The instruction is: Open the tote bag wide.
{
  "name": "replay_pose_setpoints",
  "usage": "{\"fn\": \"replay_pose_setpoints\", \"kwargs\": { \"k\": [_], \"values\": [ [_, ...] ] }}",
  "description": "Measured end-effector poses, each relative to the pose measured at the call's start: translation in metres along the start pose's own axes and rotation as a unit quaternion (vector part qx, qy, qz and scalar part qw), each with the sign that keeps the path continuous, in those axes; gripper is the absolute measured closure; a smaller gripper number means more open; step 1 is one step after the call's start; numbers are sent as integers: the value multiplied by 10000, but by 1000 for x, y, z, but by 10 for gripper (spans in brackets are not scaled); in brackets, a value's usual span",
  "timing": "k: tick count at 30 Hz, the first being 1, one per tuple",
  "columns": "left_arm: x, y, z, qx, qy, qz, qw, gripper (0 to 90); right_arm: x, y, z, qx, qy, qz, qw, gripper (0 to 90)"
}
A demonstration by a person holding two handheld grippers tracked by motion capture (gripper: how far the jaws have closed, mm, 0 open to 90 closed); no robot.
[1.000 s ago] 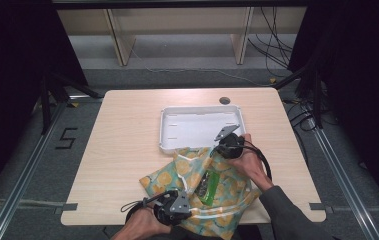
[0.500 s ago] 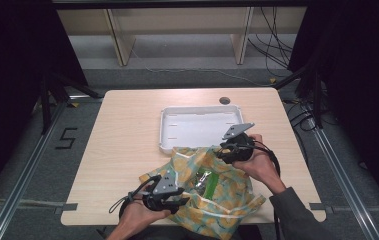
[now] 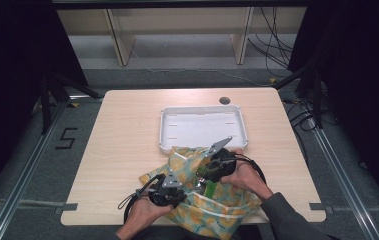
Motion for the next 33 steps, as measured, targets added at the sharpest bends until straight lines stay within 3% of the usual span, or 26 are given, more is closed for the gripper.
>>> {"fn": "replay_pose_setpoints", "kwargs": {
  "k": [3,4,10,16,17,21,22,27,33],
  "values": [
    [2,-1,-1,49,-4,-4,10000,827,10,5,4,72,-135,-33,9999,491],
    [3,-1,-1,43,-8,-5,10000,842,15,7,5,195,-167,-93,9996,477],
    [7,-3,-2,61,-16,5,10000,877,21,12,5,419,-117,-278,9987,443],
    [9,-3,-2,58,-38,24,10000,887,24,18,4,442,-14,-207,9988,419],
    [10,-3,-2,101,-43,20,9999,890,26,19,3,351,45,-270,9990,410],
    [10,-4,-3,131,-70,29,9999,892,28,23,3,394,2,-294,9988,394],
    [11,-3,-2,8,-26,38,10000,892,27,20,3,654,-89,-415,9970,421],
    [11,-5,-3,73,-57,-17,10000,894,27,13,4,656,-215,-661,9954,431],
    [10,-7,-1,38,-71,-41,10000,895,18,12,7,1028,-257,-900,9903,523]
  ]
}}
Point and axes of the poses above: each handheld gripper's, and its own axes: x roughly forward along the jaws, z roughly out of its underside, y roughly to its right, the point moved 4 cm from there along x, roughly forward along the jaws, and after that the axes turned 1 degree about z, right-handed, at the moved point
